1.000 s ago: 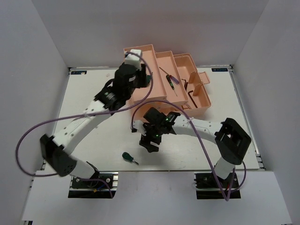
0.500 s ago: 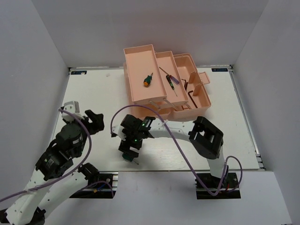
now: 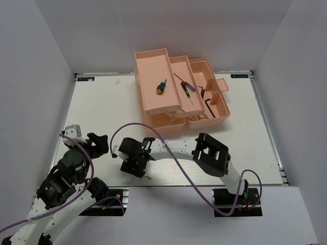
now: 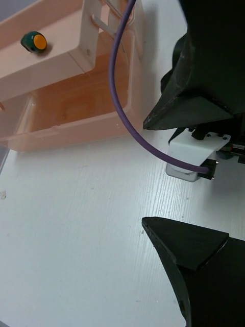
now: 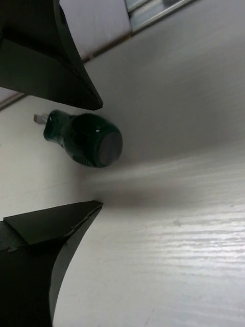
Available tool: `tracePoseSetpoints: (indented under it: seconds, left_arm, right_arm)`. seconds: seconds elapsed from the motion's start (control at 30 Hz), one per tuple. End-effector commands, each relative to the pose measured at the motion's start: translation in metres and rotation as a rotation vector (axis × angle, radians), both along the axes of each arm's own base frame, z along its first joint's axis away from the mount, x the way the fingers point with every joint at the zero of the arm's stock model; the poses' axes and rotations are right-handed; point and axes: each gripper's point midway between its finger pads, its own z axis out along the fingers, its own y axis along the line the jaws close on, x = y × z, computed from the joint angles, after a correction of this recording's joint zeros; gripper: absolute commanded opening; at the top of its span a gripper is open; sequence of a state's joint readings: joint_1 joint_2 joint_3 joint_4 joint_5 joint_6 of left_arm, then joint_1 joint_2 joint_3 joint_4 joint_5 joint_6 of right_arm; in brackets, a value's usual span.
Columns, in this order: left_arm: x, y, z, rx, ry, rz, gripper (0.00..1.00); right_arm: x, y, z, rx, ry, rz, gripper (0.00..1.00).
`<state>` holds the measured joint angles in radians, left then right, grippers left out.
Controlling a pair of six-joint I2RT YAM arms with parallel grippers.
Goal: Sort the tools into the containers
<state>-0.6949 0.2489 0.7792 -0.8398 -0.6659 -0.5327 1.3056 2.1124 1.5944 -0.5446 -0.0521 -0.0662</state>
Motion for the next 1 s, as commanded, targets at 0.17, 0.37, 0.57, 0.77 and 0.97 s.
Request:
tracePoseSetpoints:
  seconds: [0.17,0.37,0.57,0.77,0.97]
  left_arm:
    - [-0.006,0.006,-0.003,-0.023,-0.024,0.008,0.8]
    - [-0.008,0.008,0.0,-0.034,-0.038,0.008,0.8]
    - [-0.01,0.011,0.0,-0.064,-0.055,0.02,0.8]
    - [-0.011,0.013,0.0,-0.072,-0.057,0.031,0.8]
    - [-0.013,0.016,-0.001,-0.071,-0.059,0.04,0.8]
  right_arm:
    - [0.004,-0.028,-0.03,-0.155,-0.131,-0.005,0.51]
    - [0.004,-0.021,0.007,-0.09,-0.126,0.09,0.0]
    - [0.029,0.009,0.114,0.125,-0.224,0.163,0.0]
    - [0.076,0.026,0.211,0.314,-0.393,0.062,0.0]
    - [0.144,0.019,0.276,0.432,-0.563,-0.152,0.0]
